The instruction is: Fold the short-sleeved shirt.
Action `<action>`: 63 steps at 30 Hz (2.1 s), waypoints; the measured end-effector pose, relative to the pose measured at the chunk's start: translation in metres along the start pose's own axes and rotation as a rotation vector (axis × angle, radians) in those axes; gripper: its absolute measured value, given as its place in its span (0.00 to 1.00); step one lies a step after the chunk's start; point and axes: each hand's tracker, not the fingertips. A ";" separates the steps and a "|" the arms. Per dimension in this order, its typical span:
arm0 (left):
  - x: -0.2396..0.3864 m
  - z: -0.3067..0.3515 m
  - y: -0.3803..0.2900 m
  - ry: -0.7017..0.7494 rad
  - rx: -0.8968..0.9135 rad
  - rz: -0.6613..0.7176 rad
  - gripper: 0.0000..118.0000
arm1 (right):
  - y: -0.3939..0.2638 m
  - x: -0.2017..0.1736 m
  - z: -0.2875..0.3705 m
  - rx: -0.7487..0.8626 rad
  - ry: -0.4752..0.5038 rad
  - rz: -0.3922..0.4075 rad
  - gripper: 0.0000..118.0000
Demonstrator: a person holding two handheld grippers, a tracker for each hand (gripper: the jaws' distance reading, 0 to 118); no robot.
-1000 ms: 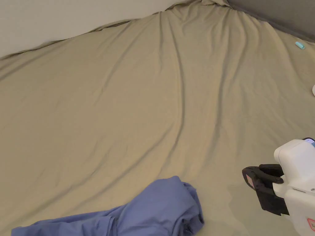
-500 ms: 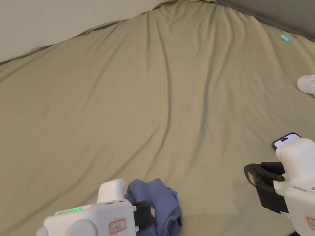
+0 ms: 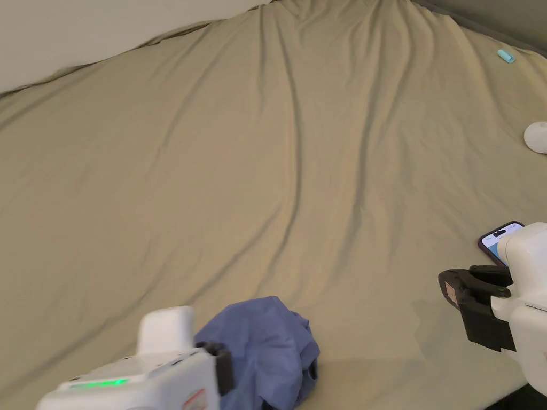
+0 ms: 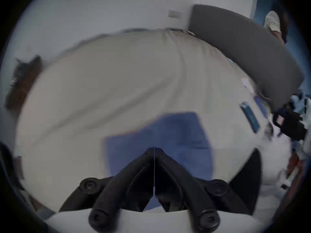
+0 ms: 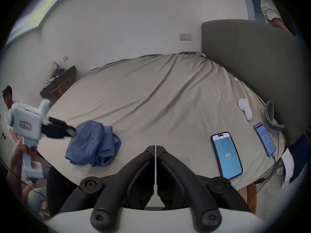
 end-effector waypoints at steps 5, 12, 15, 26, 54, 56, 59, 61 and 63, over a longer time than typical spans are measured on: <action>0.052 -0.078 0.004 0.052 -0.085 -0.185 0.00 | 0.000 0.003 -0.002 -0.023 -0.020 0.001 0.03; 0.069 -0.036 0.027 -0.136 0.042 -0.136 0.00 | 0.003 -0.007 -0.007 -0.045 -0.014 0.011 0.03; 0.048 0.021 0.018 -0.097 0.134 -0.138 0.00 | 0.015 -0.026 -0.004 -0.028 0.019 0.062 0.03; -0.091 0.144 -0.063 0.245 0.229 0.130 0.00 | 0.016 -0.162 -0.100 -0.194 0.235 0.283 0.03; -0.172 -0.077 -0.027 -0.623 -0.025 0.469 0.43 | 0.014 -0.088 -0.212 -0.487 0.516 0.044 0.03; -0.177 -0.072 -0.028 -0.633 -0.028 0.452 0.43 | 0.014 -0.091 -0.209 -0.482 0.517 0.047 0.03; -0.190 -0.073 -0.027 -0.641 -0.060 0.489 0.42 | 0.017 -0.103 -0.202 -0.463 0.500 0.063 0.03; -0.199 -0.063 -0.025 -0.646 -0.057 0.481 0.42 | 0.023 -0.114 -0.188 -0.416 0.488 0.071 0.03; -0.218 -0.042 -0.023 -0.622 -0.057 0.428 0.42 | 0.030 -0.127 -0.173 -0.368 0.493 0.076 0.03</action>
